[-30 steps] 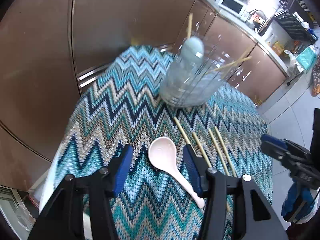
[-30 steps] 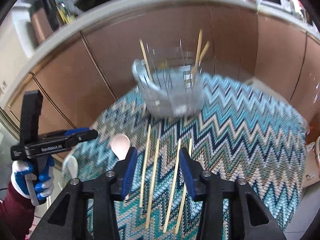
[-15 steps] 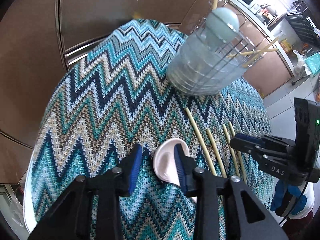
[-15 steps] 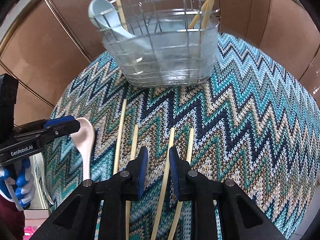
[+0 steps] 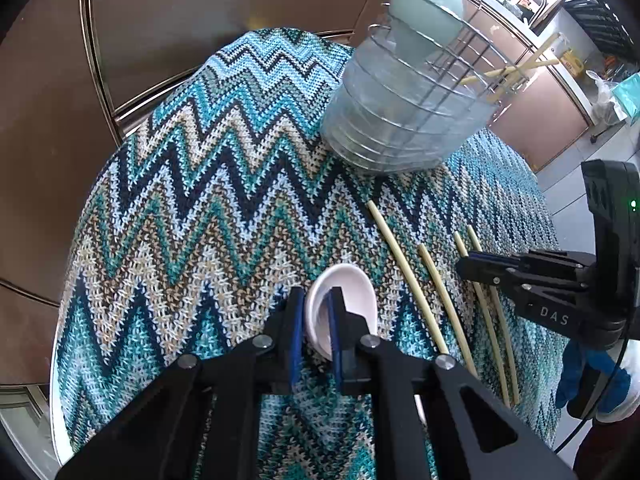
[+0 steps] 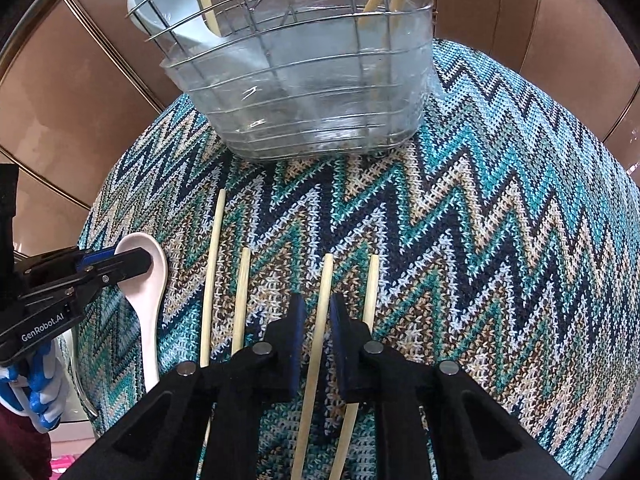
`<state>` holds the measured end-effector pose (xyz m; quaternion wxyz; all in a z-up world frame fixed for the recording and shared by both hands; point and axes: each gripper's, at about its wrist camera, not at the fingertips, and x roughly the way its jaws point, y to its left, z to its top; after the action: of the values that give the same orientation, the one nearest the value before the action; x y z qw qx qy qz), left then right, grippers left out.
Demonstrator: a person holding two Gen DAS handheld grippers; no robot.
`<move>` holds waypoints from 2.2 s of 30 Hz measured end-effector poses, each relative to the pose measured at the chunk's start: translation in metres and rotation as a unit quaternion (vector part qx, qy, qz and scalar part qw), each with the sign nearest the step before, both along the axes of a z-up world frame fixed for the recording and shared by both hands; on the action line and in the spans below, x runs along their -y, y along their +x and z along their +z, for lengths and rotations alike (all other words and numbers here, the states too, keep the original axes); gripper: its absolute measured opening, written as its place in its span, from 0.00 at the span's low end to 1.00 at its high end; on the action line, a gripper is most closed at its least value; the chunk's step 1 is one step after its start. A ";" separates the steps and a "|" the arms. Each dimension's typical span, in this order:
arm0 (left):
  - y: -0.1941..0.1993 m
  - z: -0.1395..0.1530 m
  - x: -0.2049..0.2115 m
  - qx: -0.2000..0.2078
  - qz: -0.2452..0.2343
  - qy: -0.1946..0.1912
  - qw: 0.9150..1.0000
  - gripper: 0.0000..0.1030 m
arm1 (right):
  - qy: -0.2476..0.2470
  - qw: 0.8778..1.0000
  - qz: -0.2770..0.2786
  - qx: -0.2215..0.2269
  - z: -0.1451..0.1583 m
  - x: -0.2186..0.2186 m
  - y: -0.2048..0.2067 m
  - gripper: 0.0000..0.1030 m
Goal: Organize utensils
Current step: 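Grasp a pink spoon with the left tool while the right tool grasps a chopstick, then lift the pink spoon and chopstick and carry them over the wire holder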
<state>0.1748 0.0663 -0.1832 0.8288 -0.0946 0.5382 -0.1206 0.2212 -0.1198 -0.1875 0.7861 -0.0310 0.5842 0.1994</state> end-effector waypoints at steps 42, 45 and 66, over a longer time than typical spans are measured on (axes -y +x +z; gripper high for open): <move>-0.072 0.182 0.017 0.258 0.028 0.093 0.961 0.07 | 0.142 0.944 0.016 0.297 0.181 0.039 -0.127 0.06; -0.064 0.206 0.020 0.291 0.035 0.094 0.952 0.07 | 0.150 0.933 0.011 0.328 0.203 0.040 -0.118 0.06; 0.056 0.199 0.075 0.367 0.072 0.208 0.904 0.07 | 0.169 0.881 -0.049 0.438 0.224 0.037 -0.007 0.06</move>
<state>0.2306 -0.0087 0.0158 0.9750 0.0926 0.2000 0.0282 0.2139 -0.1570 0.0369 0.9640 0.0472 0.1381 0.2223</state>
